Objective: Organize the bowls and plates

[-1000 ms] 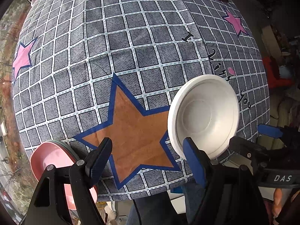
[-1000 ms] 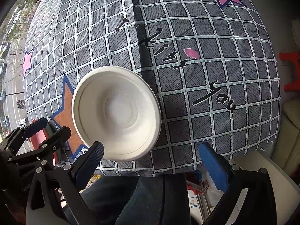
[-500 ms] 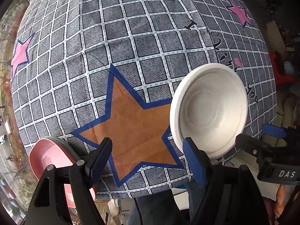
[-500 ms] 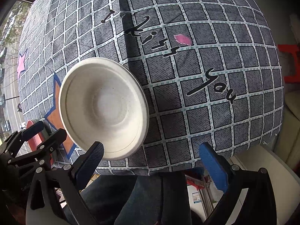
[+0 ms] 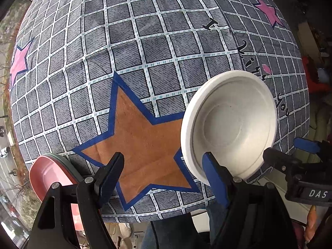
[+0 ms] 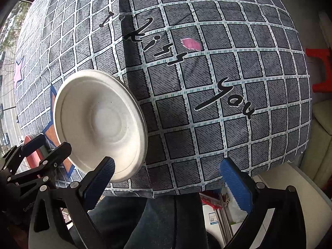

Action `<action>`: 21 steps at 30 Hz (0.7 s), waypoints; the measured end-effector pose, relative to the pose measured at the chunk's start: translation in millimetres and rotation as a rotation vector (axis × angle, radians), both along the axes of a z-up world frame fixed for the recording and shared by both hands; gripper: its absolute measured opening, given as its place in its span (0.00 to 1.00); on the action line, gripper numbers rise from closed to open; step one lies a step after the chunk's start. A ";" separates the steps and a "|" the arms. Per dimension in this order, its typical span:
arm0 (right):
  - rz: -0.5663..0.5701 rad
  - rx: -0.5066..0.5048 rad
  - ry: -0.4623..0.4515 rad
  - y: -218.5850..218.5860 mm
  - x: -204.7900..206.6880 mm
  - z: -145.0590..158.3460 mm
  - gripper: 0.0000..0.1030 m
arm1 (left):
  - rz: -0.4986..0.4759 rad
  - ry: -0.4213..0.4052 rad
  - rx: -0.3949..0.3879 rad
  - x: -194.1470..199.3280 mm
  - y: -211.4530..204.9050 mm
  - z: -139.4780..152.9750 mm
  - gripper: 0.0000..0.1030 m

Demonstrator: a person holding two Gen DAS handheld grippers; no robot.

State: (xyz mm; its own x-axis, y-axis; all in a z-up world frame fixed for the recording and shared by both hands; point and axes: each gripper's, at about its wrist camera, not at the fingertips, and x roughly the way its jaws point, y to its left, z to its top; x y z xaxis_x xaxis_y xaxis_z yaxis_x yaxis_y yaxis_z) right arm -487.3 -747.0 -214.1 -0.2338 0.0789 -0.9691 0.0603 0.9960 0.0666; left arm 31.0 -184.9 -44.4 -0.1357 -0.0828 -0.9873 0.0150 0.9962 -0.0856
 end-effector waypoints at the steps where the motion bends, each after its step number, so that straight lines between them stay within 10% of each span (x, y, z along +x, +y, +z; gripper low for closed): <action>1: 0.004 -0.001 0.003 1.4 4.0 -1.4 0.99 | 0.001 0.002 0.002 0.2 -0.6 -2.3 0.78; 21: 0.157 -0.046 -0.002 26.0 47.1 -72.4 0.99 | 0.028 0.014 0.066 11.9 -30.9 -79.2 0.78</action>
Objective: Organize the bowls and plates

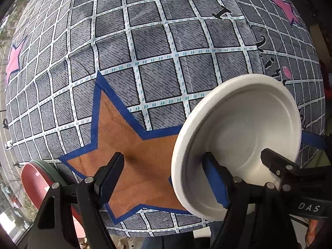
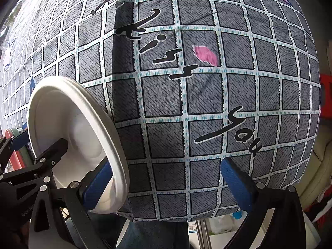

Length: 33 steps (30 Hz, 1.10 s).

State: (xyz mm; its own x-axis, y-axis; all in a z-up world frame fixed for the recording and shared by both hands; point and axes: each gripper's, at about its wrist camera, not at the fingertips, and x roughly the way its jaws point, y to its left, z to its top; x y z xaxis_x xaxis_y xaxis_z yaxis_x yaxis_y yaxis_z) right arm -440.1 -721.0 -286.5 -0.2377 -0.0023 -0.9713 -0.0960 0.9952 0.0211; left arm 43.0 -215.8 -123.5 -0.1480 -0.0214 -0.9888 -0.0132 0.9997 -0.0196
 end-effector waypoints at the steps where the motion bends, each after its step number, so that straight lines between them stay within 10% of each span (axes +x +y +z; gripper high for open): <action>1: 0.006 0.002 -0.005 0.7 1.9 -1.7 0.99 | 0.003 -0.003 0.001 1.2 -4.2 -2.3 0.78; 5: 0.004 0.010 -0.017 1.4 17.7 -4.1 0.98 | 0.020 0.000 -0.025 7.4 -7.0 -13.6 0.78; 9: -0.014 0.070 0.003 5.8 28.7 -2.8 0.68 | 0.017 0.007 -0.044 10.8 -11.9 -20.7 0.75; 16: 0.010 0.143 0.026 35.6 37.0 -7.0 0.29 | -0.057 -0.010 -0.116 17.0 -39.7 -20.8 0.34; 33: 0.065 0.124 0.055 117.3 53.6 -22.3 0.27 | 0.020 -0.013 -0.112 11.3 -17.9 -49.0 0.34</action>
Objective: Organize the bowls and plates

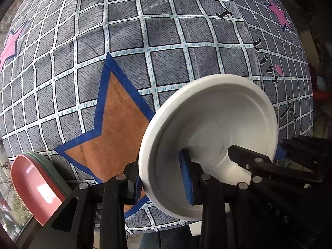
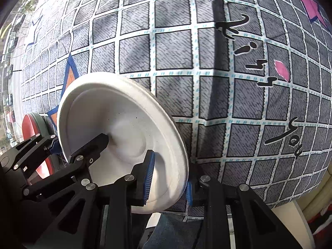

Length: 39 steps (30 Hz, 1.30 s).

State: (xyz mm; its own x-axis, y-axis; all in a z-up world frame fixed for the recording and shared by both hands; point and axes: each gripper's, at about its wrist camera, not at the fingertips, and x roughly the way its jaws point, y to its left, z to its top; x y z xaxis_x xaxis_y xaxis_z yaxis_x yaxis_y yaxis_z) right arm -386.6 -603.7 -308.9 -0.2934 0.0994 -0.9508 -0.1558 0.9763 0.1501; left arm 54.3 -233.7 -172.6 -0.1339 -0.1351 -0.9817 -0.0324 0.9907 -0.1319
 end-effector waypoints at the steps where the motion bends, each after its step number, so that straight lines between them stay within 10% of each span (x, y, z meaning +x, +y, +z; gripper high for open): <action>1: 0.006 0.001 0.001 6.6 1.1 -0.9 0.27 | 0.004 -0.002 0.001 -1.7 1.4 -1.2 0.34; 21: 0.100 -0.019 -0.002 124.5 -27.5 -30.6 0.27 | 0.082 -0.015 -0.012 -38.7 99.3 -22.0 0.33; 39: 0.274 0.009 -0.103 273.8 -22.8 13.5 0.27 | 0.255 -0.149 0.041 -41.1 234.5 28.3 0.33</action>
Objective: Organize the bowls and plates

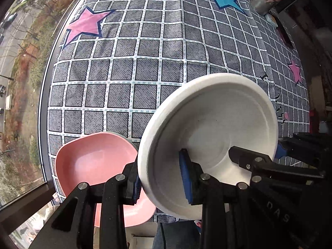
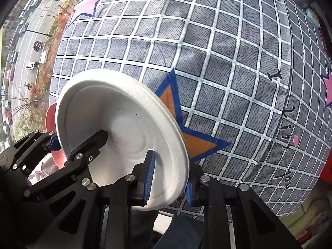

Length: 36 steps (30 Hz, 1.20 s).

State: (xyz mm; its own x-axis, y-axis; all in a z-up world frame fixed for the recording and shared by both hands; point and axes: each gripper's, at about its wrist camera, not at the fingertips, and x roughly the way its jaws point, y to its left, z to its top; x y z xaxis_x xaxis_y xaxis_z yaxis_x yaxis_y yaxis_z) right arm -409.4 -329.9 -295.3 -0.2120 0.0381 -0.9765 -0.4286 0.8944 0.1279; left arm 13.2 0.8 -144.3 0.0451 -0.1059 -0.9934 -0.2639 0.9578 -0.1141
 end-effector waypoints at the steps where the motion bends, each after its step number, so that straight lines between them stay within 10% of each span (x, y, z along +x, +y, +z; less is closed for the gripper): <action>1: 0.014 0.003 -0.006 10.9 -0.5 2.2 0.27 | 0.018 -0.005 0.003 5.3 4.5 3.2 0.33; 19: 0.302 0.043 -0.003 203.5 -58.5 -18.6 0.27 | 0.269 0.014 0.058 -75.6 31.6 31.8 0.34; 36: 0.360 0.031 0.058 229.6 -83.2 -69.4 0.31 | 0.341 0.072 0.031 -101.8 42.9 2.9 0.45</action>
